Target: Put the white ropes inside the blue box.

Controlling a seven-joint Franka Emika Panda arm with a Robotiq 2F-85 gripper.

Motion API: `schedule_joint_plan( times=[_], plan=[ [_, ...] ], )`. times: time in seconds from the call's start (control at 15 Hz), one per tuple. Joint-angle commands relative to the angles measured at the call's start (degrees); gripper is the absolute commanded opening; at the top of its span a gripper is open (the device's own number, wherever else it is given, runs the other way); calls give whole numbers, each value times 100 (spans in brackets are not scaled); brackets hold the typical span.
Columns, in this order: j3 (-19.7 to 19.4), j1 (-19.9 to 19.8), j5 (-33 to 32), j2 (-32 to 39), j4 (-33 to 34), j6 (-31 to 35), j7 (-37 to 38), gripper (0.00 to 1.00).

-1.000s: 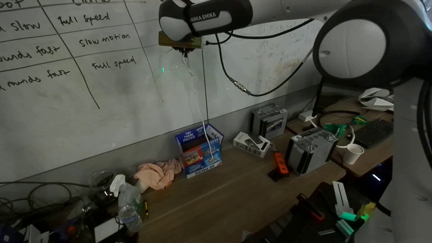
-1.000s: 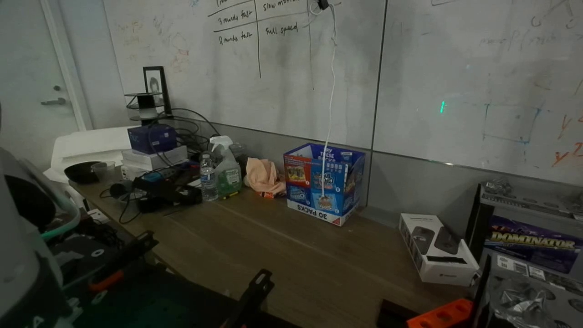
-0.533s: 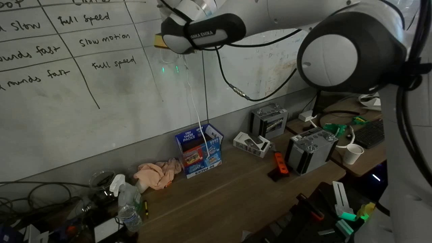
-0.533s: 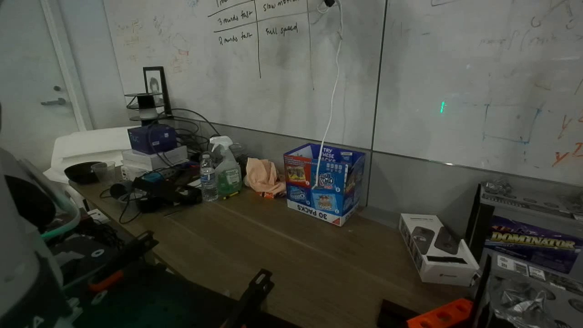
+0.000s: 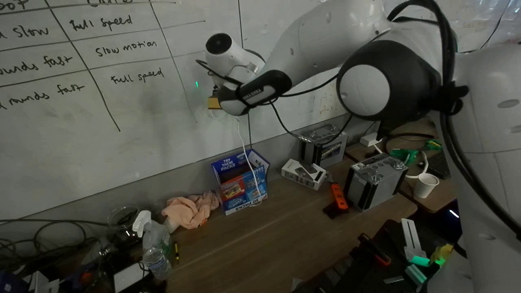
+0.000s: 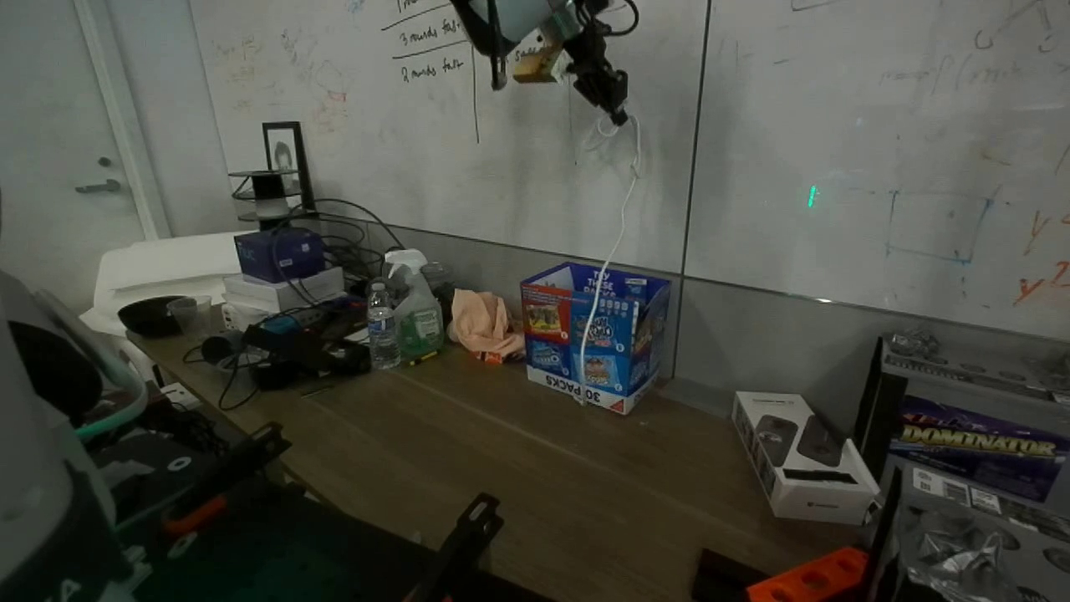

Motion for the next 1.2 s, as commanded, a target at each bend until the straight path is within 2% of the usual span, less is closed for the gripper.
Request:
schedule_joint_plan(
  times=[0.0, 0.33, 0.73, 1.07, 1.13],
  plan=[
    [-5, -94, 343, 182, -399, 229, -414, 3],
    [-25, -113, 885, 787, -312, -15, -1017, 2],
    [107, -102, 1781, 1709, 589, -458, -1739, 2],
    [45, -100, 2147, 2341, 1412, -950, -2039, 2],
    [48, -119, 2206, 2430, 1548, -1088, -2115, 32]
  ],
)
